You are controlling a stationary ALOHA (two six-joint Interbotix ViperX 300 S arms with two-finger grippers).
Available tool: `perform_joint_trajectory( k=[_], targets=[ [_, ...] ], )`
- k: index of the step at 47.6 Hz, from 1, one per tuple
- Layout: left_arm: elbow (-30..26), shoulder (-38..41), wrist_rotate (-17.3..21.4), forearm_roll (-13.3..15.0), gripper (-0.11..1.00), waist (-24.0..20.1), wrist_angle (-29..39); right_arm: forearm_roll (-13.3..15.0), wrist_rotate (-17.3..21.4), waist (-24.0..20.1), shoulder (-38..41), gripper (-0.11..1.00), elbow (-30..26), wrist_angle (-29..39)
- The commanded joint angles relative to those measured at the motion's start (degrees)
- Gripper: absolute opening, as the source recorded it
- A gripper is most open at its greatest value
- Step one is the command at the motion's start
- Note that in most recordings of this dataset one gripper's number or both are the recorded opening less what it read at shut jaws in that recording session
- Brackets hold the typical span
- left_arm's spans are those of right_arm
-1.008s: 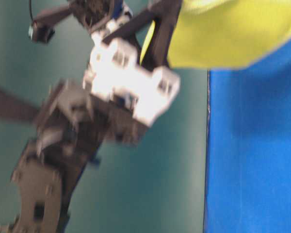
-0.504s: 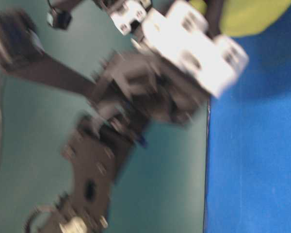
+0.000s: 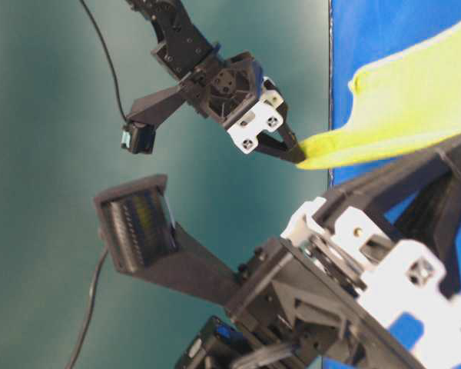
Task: Fold the yellow towel.
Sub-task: 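Lift the strip and rotate it vertical, right gripper moving to top, then lay the strip down, open both grippers and pull them back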
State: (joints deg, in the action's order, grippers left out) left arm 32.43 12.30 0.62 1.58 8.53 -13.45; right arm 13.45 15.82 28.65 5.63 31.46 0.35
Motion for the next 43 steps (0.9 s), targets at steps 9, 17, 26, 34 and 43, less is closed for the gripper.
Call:
perform_joint_trajectory(
  k=[9,17,26,34,43],
  targets=[
    [-0.2,-2.5,0.0,0.1,0.02,0.5,-0.4,0.2,-0.1,-0.1,-0.6,0.02,-1.3,-0.3],
    [-0.1,-2.5,-0.1,0.1,0.02,-0.1,-0.2,0.3,-0.1,-0.2,-0.6,0.02,-1.2,0.0],
    [-0.1,-2.7,-0.2,0.1,0.02,-0.4,-0.2,0.3,0.0,-0.2,-0.7,0.12,-1.2,0.0],
    [0.4,-3.6,-0.1,0.1,0.43,-0.5,-0.2,0.5,0.0,-0.2,-0.8,0.61,-1.0,-0.1],
    [1.5,-6.2,-0.1,0.1,0.83,-0.5,2.3,0.7,0.0,-0.3,-2.1,0.61,-0.2,0.1]
  ],
)
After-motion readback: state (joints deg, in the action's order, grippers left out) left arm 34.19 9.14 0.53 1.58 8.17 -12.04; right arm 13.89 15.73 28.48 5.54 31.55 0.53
